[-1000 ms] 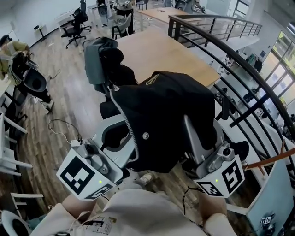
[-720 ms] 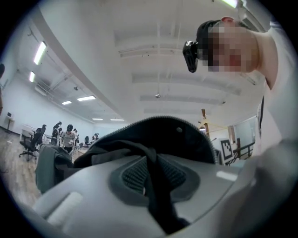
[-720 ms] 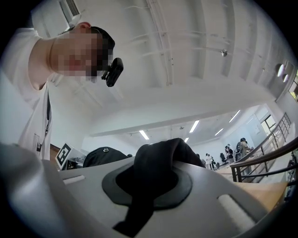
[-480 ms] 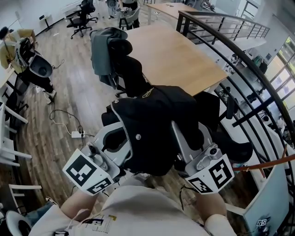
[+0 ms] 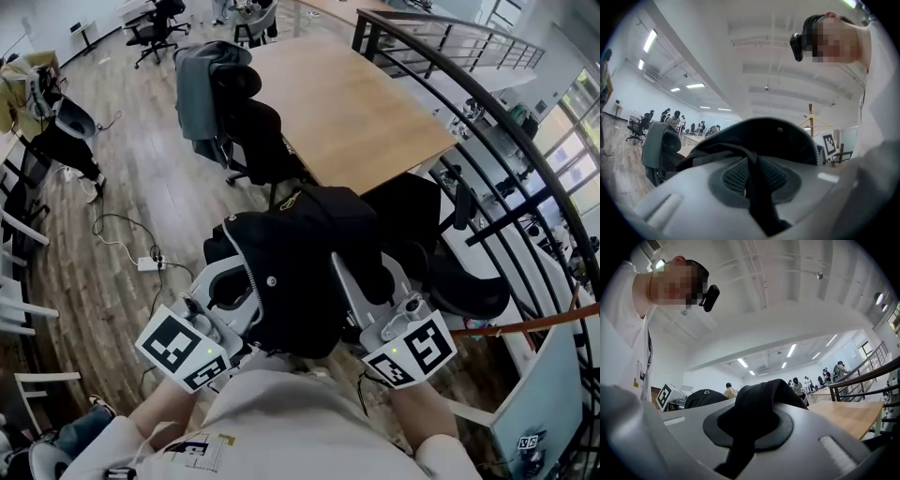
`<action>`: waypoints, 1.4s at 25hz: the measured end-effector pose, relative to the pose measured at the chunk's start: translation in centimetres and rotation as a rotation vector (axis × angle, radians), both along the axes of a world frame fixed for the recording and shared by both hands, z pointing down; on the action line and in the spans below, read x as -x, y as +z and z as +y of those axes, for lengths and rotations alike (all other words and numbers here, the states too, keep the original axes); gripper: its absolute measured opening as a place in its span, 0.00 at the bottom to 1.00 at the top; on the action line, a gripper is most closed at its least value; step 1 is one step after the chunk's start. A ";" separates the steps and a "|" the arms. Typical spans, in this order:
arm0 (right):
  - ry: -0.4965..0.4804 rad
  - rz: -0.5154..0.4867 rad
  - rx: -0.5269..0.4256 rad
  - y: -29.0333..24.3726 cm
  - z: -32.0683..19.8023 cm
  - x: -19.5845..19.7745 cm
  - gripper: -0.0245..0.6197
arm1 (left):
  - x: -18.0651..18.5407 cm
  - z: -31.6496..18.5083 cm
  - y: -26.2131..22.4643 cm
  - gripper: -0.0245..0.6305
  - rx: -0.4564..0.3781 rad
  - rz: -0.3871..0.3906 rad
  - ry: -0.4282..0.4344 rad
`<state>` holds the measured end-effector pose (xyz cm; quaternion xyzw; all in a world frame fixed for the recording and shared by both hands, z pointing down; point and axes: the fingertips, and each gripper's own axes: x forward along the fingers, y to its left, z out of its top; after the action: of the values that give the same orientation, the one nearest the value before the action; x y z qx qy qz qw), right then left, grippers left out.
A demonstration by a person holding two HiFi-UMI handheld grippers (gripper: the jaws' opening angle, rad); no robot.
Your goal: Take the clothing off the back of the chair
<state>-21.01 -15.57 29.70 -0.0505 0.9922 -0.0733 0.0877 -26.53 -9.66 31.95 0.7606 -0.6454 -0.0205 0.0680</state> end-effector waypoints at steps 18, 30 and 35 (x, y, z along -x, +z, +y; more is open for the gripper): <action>0.002 0.059 0.080 3.7 0.0 -0.8 0.10 | -1.0 0.1 3.4 0.11 0.068 0.038 0.010; 0.012 0.067 0.072 3.5 -0.3 -1.3 0.10 | -1.5 -0.4 3.2 0.11 0.071 0.028 0.026; 0.019 0.064 0.079 3.9 -0.3 -1.1 0.10 | -1.3 -0.5 3.5 0.11 0.071 0.028 0.033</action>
<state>-19.88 -15.90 33.60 -0.0659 0.9903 -0.1097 0.0544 -25.21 -10.13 35.44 0.7680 -0.6319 -0.0068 0.1045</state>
